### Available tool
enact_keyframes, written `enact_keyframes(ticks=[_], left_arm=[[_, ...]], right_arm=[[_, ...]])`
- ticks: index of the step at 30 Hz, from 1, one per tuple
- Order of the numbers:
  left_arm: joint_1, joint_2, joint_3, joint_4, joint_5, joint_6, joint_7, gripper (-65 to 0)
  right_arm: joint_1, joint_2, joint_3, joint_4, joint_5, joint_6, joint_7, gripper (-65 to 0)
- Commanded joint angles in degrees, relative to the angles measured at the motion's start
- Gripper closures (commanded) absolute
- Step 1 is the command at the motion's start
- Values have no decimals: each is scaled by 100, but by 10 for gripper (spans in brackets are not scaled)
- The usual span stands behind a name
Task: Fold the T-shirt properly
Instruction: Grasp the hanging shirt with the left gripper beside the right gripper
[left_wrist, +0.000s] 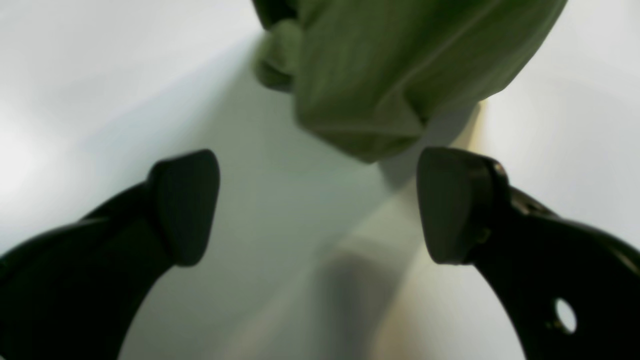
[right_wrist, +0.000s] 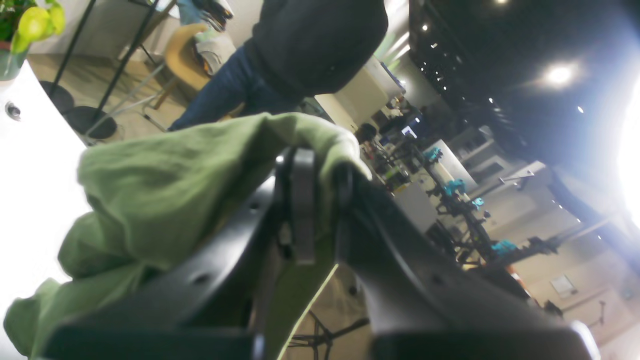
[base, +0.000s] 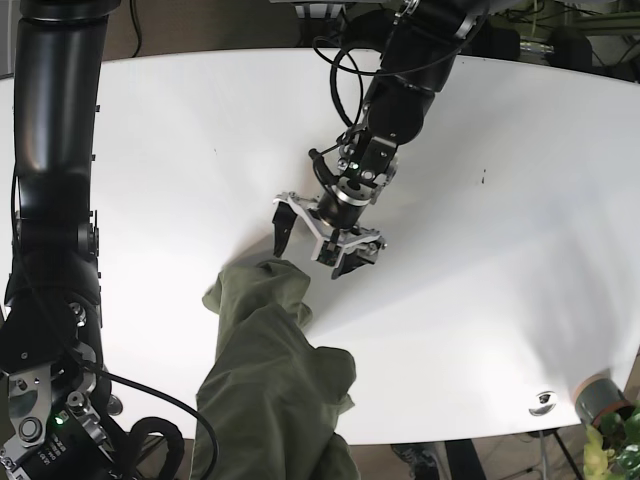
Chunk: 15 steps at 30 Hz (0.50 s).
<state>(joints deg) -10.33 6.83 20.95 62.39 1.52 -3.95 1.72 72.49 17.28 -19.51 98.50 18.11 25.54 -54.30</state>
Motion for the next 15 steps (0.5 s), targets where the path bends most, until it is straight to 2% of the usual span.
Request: enact_keyframes(ticks=[1,10,15], left_arm=[[-299,192,-16,-204,-16,-190,-167,-592],[-994,217,2,-1224,-60,-287,-185,-592],[-1380,217,81,-1962,-728,-296,-642,-592]], right_arm=[[231,35,56,36,-48,-53,151,-27],[231,44,39,36,-48,-53,151,-27],[231,44,56,36,-48,-53,151,-27]])
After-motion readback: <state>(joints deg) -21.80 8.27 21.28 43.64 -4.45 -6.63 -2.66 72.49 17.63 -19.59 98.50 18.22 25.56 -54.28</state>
